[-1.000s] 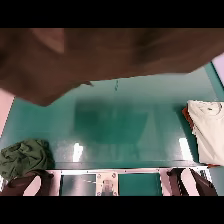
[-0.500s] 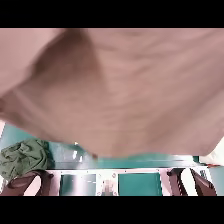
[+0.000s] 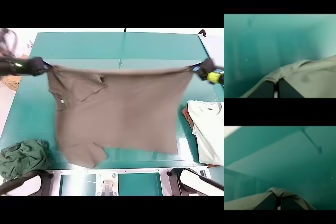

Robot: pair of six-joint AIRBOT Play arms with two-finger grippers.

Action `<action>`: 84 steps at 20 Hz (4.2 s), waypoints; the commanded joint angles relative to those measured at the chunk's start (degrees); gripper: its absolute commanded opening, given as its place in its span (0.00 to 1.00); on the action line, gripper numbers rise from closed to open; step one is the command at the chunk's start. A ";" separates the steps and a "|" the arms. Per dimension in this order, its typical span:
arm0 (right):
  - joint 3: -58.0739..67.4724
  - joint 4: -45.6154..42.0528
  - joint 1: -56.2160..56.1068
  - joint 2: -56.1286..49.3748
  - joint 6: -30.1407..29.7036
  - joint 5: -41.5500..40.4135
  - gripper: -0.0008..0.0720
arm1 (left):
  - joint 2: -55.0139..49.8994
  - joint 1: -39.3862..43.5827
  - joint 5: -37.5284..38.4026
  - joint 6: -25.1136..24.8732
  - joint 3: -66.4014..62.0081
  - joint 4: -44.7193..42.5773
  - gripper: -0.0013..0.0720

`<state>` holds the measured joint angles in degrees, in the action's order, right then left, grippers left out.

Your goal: Fold the shirts.

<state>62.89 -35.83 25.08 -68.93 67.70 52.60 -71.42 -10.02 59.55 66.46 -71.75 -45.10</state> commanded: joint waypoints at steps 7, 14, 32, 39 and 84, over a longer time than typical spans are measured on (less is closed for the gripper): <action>25.51 2.40 -4.90 -38.23 1.99 1.01 0.04 | -25.51 -0.02 -9.64 -2.54 -8.66 10.91 0.05; 37.46 2.14 -5.35 -40.48 3.91 0.79 0.04 | -26.01 -0.02 -12.13 -2.01 -15.87 10.78 0.05; 22.23 -26.16 -4.92 -34.18 12.31 20.90 0.04 | -26.10 -0.02 8.00 2.51 -8.61 -9.27 0.05; 21.64 -26.43 -5.81 -34.16 14.93 22.77 0.29 | -26.21 0.31 12.15 3.89 -7.67 -6.10 0.06; -29.70 -24.15 -0.15 6.25 24.20 13.44 0.04 | 18.38 12.17 14.16 18.58 34.36 -15.10 0.05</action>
<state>30.55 -56.31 24.88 -62.83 93.27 59.66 -53.08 2.15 65.84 85.32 -33.32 -56.84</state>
